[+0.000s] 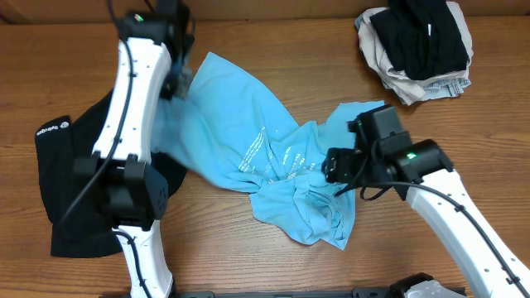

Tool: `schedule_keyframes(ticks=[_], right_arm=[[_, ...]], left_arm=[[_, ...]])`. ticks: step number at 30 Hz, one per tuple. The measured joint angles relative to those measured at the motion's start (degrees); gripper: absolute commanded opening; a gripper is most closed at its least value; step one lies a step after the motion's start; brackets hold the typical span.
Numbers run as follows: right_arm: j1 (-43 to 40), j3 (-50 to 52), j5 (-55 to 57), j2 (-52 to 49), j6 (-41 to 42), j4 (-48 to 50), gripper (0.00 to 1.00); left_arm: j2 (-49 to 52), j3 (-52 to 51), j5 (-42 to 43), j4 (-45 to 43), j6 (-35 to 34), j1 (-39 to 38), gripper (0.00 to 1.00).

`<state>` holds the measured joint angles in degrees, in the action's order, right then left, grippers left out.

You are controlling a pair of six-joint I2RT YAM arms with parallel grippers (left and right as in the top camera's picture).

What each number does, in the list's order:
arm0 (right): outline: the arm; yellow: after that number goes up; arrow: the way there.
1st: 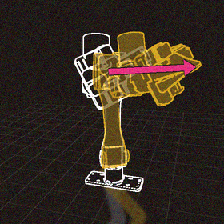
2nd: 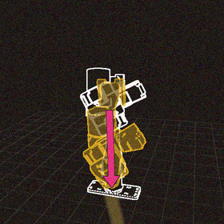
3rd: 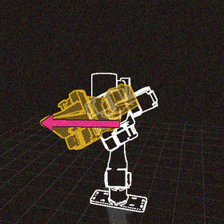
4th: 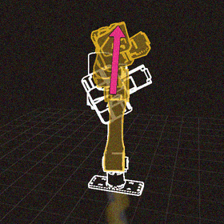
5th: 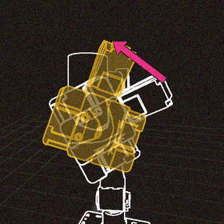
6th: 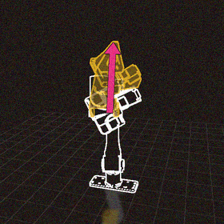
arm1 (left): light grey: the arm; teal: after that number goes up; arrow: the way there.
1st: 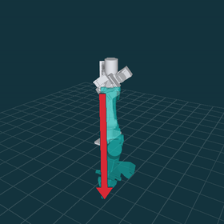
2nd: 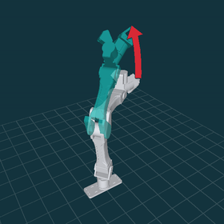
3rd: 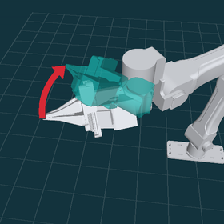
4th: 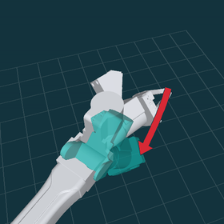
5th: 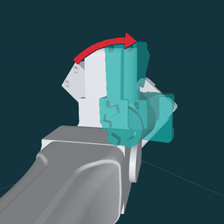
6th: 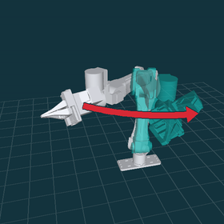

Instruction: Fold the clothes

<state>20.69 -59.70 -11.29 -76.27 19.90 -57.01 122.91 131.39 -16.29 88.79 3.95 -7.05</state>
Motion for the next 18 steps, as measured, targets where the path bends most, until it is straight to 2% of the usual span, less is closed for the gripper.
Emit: schedule_keyframes(ticks=[6,9,13,18], right_arm=[[6.58,4.81,-4.11,0.02,1.66,0.07,0.82],[8.85,8.52,-5.09,-0.04,3.10,0.02,0.82],[11.41,11.93,-5.64,-0.13,4.50,1.18,0.78],[15.34,13.55,-6.08,-0.20,5.09,7.28,0.72]], left_arm=[[-0.07,20.33,0.02,4.22,-1.33,0.00,0.04],[-0.07,25.44,0.02,4.68,-1.51,0.00,0.04],[-0.11,28.57,0.00,4.76,-1.53,0.00,0.04],[-0.11,28.65,0.02,5.81,-1.53,0.00,0.04]])
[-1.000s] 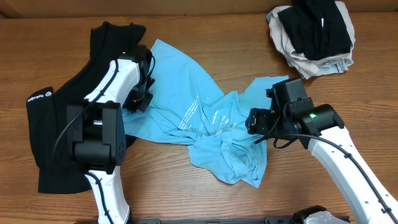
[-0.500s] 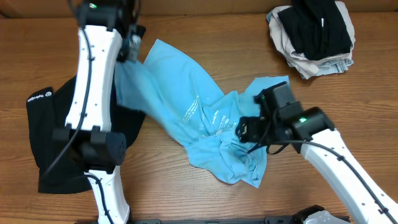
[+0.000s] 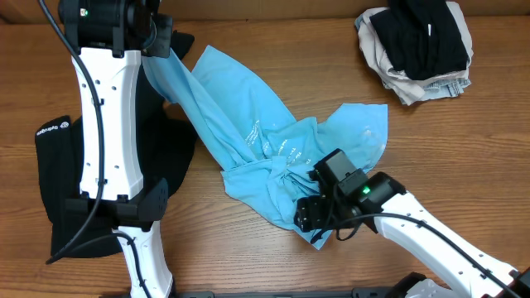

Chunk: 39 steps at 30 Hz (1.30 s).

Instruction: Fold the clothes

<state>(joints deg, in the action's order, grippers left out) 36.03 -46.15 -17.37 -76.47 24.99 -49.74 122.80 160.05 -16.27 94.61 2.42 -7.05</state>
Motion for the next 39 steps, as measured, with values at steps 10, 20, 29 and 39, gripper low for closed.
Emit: schedule_keyframes(ticks=[10,20,29,39], right_arm=[[3.43,-0.98,0.13,-6.54,-7.37,6.25,0.72],[3.43,-10.32,-1.31,-16.37,-14.36,1.44,0.76],[3.43,-10.54,-1.40,-17.00,-15.63,0.57,0.04],[-0.04,-19.82,-0.33,-15.69,-11.67,-14.40,0.04]], left_arm=[[0.00,0.00,0.63,0.13,-0.02,0.00,0.04],[0.00,0.00,1.07,0.13,-0.02,0.00,0.04],[0.00,0.00,1.07,0.11,-0.02,0.00,0.04],[0.00,0.79,1.05,0.04,-0.94,0.76,0.04]])
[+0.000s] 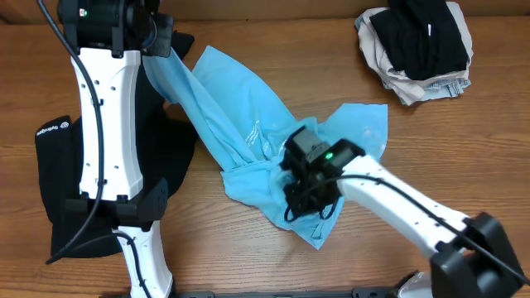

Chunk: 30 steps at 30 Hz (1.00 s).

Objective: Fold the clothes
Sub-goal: 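Lift the shirt with both grippers and stretch it wide in the air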

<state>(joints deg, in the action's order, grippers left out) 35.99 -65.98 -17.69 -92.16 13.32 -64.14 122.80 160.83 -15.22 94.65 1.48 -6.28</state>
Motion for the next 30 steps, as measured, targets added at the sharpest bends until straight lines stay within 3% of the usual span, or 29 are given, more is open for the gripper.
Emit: schedule_keyframes(ticks=[6,15,24,30], right_arm=[[-14.43,-11.85,4.79,9.05,1.90,-13.97,0.04],[-38.05,-25.66,6.08,15.80,-3.80,-15.58,0.04],[-43.06,-50.25,5.42,15.78,-8.48,-16.13,0.04],[-43.19,-62.42,5.92,16.90,-10.16,-18.56,0.04]], left_arm=[[-0.66,3.02,0.00,1.84,-2.54,3.13,0.04],[-10.43,3.52,0.02,0.37,-3.65,4.39,0.04],[-24.92,3.91,-0.04,-7.54,-5.09,4.42,0.04],[-33.83,4.94,-1.55,-7.15,-5.86,4.42,0.04]])
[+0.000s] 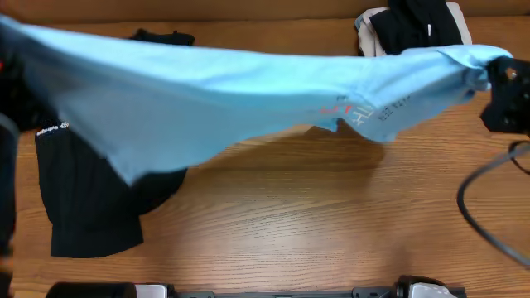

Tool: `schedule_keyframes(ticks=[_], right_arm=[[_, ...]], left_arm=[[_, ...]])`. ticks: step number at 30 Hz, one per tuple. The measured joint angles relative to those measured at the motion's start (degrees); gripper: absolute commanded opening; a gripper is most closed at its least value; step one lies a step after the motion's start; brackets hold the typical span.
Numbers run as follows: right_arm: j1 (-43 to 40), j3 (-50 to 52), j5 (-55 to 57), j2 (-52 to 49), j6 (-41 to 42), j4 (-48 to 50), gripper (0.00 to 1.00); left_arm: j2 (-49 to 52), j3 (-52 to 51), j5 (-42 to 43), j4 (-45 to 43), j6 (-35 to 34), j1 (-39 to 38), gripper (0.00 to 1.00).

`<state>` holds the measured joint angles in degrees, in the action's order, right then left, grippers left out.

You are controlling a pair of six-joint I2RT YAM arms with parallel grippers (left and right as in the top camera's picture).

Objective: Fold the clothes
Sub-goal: 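Lift the shirt with both grippers and stretch it wide in the air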

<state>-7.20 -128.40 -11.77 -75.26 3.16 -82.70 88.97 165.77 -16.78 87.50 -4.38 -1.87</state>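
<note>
A light blue shirt [248,91] with printed lettering hangs stretched in the air across the whole overhead view, close to the camera. Its right end is bunched at my right gripper [495,76], which is shut on it at the right edge. The shirt's left end runs to the left edge. There my left gripper [7,91] shows only as a dark blur behind the cloth, holding that end up. The shirt's lower edge sags at the left and casts a shadow on the table [315,223].
A black garment [83,207] lies flat on the table at the left, partly under the raised shirt. A pile of black and beige clothes [414,21] sits at the back right. A cable [472,207] loops down at the right.
The blue shirt lay crumpled mid-table with my right gripper down on it. Now it is lifted off the table and spread wide between both grippers, the right one at the far right edge.
My left gripper first held the shirt's left end low at the back left, then raised it. My right gripper was at the crumpled right part, then at its front edge, then its middle. Now the shirt hangs stretched in the air between both grippers.
</note>
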Motion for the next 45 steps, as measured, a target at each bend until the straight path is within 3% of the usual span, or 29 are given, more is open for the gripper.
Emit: schedule_keyframes(ticks=[6,12,15,25,34,39,45], right_arm=[[0.00,-0.11,-0.04,-0.57,-1.33,-5.57,0.04],[0.00,5.03,-1.66,-6.80,-2.12,-7.08,0.04],[0.00,7.37,-2.69,-10.67,-2.64,-0.15,0.04],[0.00,8.96,-6.99,-19.87,-0.90,38.93,0.04],[0.02,6.78,-11.06,-19.71,1.09,50.16,0.04],[0.02,6.78,-12.04,-19.71,1.29,51.56,0.04],[0.02,6.08,-13.51,-20.65,1.33,44.50,0.04]], left_arm=[[-0.57,0.50,-0.63,3.89,0.00,0.00,0.04],[8.28,0.48,-0.66,7.50,-0.17,0.00,0.04],[15.10,0.13,-0.61,3.48,-0.20,0.00,0.04],[30.42,-0.79,3.15,-25.53,0.50,1.05,0.04],[29.20,-0.81,6.32,-39.41,1.81,5.49,0.04],[28.11,-0.72,7.21,-37.09,1.81,8.94,0.04],[28.09,-0.61,7.63,-24.83,1.92,11.41,0.04]])
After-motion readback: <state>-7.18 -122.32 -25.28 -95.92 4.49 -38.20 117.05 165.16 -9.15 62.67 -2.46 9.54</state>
